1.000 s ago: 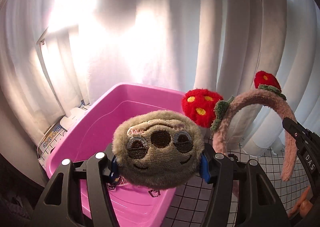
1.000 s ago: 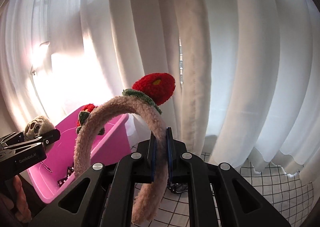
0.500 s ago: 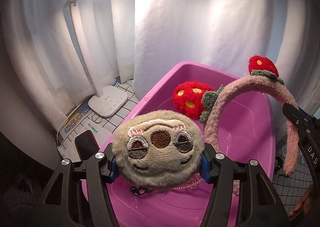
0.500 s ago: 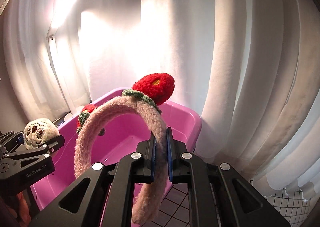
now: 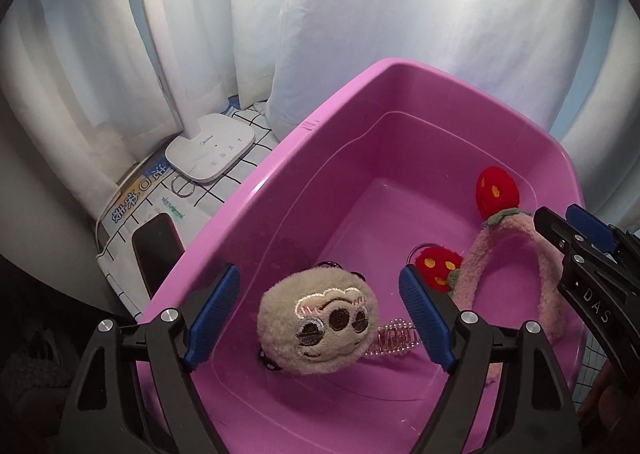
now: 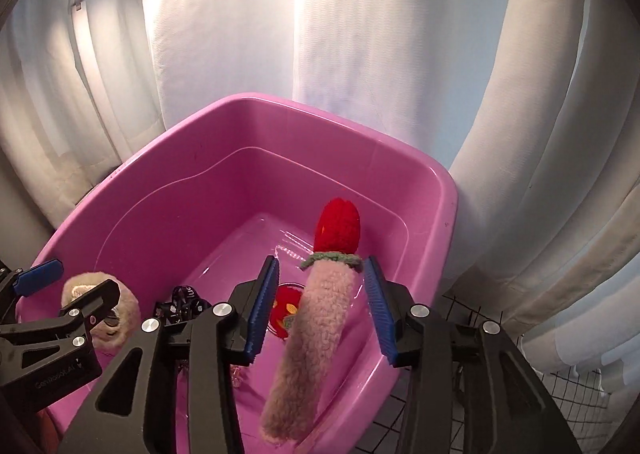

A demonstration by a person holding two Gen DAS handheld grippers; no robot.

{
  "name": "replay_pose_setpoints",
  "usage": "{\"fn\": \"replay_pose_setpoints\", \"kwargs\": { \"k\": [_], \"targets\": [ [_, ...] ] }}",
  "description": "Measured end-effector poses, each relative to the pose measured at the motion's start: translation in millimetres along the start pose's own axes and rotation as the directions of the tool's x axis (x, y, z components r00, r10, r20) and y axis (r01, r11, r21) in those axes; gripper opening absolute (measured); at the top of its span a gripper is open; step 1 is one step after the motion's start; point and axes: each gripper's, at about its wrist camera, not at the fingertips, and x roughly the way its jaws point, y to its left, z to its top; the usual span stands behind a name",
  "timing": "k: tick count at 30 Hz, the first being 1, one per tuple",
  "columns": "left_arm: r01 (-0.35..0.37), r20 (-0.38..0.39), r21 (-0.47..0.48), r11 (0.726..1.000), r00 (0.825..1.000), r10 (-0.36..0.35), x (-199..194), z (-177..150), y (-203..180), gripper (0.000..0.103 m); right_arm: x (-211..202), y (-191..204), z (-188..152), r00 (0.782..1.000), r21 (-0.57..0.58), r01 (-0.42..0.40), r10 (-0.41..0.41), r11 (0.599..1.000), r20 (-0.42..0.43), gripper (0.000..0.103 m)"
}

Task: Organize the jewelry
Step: 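Open both tools to drop the purse and headband into the tub, then move the left tool to the black wristwatch while the right tool approaches the brown hair clip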

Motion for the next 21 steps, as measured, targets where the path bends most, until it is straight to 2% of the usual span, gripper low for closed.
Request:
{"fn": "replay_pose_setpoints", "kwargs": {
  "k": [8,21],
  "targets": [
    [-0.005,-0.002,-0.005,1.000,1.000,0.005,0,-3,-1,0.086,-13,-6,1,1.000,0.030,-0.020,0.019,0.999,0.023,0.055],
    [-0.029,0.050,0.029,0.999,0.998,0.028,-29,-13,-21,0.086,-57,-16,-15,0.995,0.048,-0.065,0.060,0.997,0.083,0.056]
  ]
}}
